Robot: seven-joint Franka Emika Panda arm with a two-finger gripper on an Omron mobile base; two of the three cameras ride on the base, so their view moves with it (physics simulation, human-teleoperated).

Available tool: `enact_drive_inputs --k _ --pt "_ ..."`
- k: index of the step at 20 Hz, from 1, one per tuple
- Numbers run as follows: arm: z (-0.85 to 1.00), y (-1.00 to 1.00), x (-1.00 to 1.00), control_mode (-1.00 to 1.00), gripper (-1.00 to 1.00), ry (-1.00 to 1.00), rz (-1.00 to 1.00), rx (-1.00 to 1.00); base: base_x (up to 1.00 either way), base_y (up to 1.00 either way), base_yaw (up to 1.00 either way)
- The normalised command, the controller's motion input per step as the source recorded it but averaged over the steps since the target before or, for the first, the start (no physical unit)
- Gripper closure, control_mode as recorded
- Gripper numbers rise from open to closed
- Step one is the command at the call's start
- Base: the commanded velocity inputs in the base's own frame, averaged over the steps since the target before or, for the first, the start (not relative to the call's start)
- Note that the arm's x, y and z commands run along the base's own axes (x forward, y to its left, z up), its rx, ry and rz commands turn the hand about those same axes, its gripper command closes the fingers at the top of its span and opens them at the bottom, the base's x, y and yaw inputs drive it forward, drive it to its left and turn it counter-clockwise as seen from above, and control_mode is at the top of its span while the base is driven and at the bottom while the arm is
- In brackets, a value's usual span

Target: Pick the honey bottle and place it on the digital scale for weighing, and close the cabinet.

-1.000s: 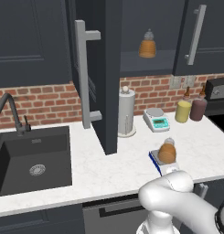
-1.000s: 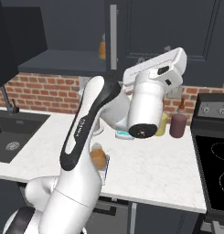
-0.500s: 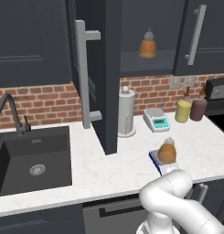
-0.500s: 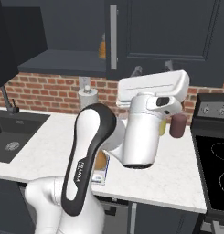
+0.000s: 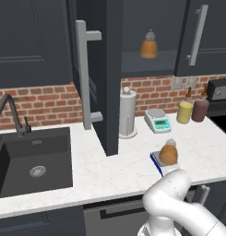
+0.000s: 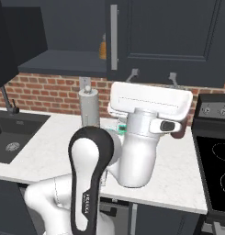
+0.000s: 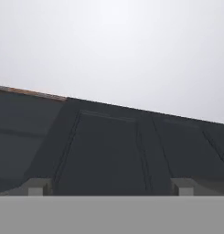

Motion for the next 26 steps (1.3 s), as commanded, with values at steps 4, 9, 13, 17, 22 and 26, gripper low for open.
enact_drive_inputs --k 4,9,13,17,22,26 --pt "-0.46 0.49 -0.55 -1.00 -1.00 -0.29 0.10 0.14 0.00 0.00 0.00" --pt "-0.10 0.68 -0.17 -1.00 -1.00 -0.28 0.01 0.07 0.00 0.00 0.00" --pt "-0.01 0.52 -0.16 -1.00 -1.00 -0.19 0.00 0.05 0.00 0.00 0.00" --pt "-0.03 0.33 -0.02 -1.00 -1.00 -0.06 0.00 0.06 0.00 0.00 0.00" --pt "-0.38 0.09 0.05 -1.00 -1.00 0.00 0.00 0.02 0.00 0.00 0.00" --pt "-0.26 0.04 0.10 -1.00 -1.00 -0.03 0.00 0.00 0.00 0.00 0.00"
